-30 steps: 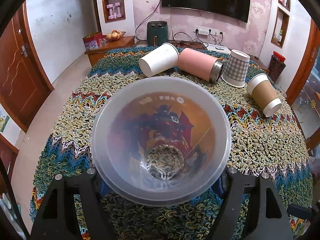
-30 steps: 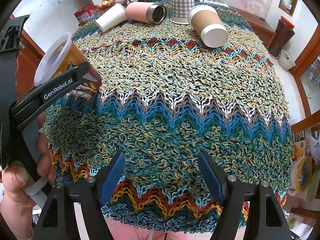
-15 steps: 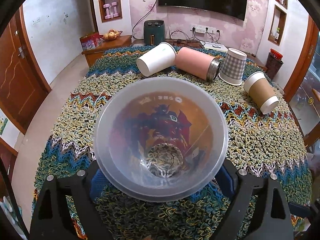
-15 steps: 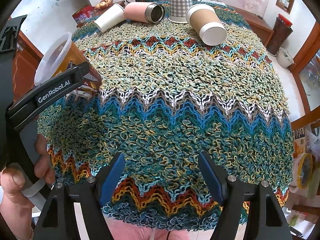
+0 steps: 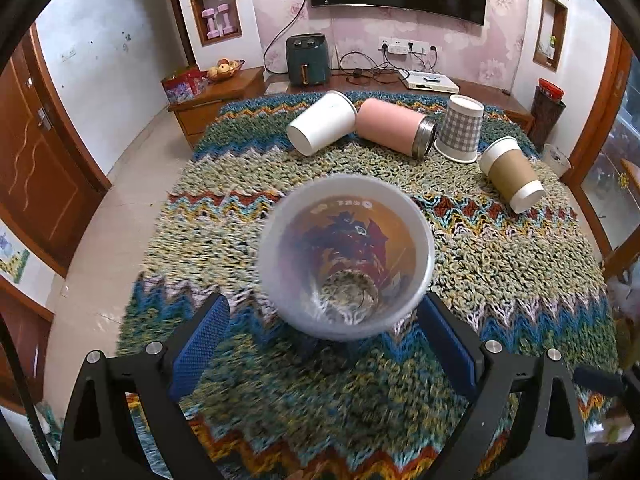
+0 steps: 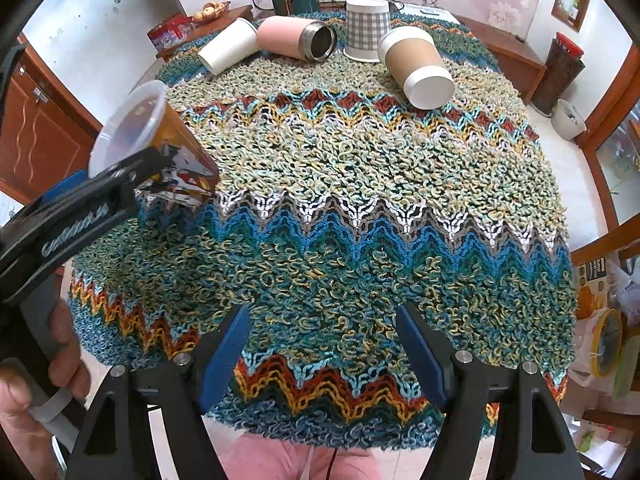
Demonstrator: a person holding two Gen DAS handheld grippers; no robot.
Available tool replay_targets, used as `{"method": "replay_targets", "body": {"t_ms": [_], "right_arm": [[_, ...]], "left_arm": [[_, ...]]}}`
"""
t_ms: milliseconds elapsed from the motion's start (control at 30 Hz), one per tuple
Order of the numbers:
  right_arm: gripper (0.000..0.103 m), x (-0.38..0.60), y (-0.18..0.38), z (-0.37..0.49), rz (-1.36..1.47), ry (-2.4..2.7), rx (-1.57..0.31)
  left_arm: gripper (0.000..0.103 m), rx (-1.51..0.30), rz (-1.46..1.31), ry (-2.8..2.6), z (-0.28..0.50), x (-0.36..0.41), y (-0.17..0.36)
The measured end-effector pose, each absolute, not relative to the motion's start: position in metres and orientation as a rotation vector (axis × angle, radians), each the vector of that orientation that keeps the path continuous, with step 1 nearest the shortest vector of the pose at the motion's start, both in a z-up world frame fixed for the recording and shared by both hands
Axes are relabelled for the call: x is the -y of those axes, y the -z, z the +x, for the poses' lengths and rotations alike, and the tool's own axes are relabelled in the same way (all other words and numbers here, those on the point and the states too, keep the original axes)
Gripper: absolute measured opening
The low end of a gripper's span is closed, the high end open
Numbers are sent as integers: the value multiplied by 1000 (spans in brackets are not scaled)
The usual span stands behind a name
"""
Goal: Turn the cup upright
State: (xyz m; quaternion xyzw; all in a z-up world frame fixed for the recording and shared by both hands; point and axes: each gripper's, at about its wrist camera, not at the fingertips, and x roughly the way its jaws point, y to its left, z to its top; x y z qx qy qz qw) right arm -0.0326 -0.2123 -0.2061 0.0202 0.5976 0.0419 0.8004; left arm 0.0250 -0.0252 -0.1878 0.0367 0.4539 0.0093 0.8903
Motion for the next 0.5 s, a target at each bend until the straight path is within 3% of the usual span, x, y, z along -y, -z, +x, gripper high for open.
{"method": "replay_targets", "body": {"t_ms": [500], "right_arm": [[76,205,108,-33,48,-108,-1187]], "left_arm": [[96,-969,-11,-26,2,9,89]]}}
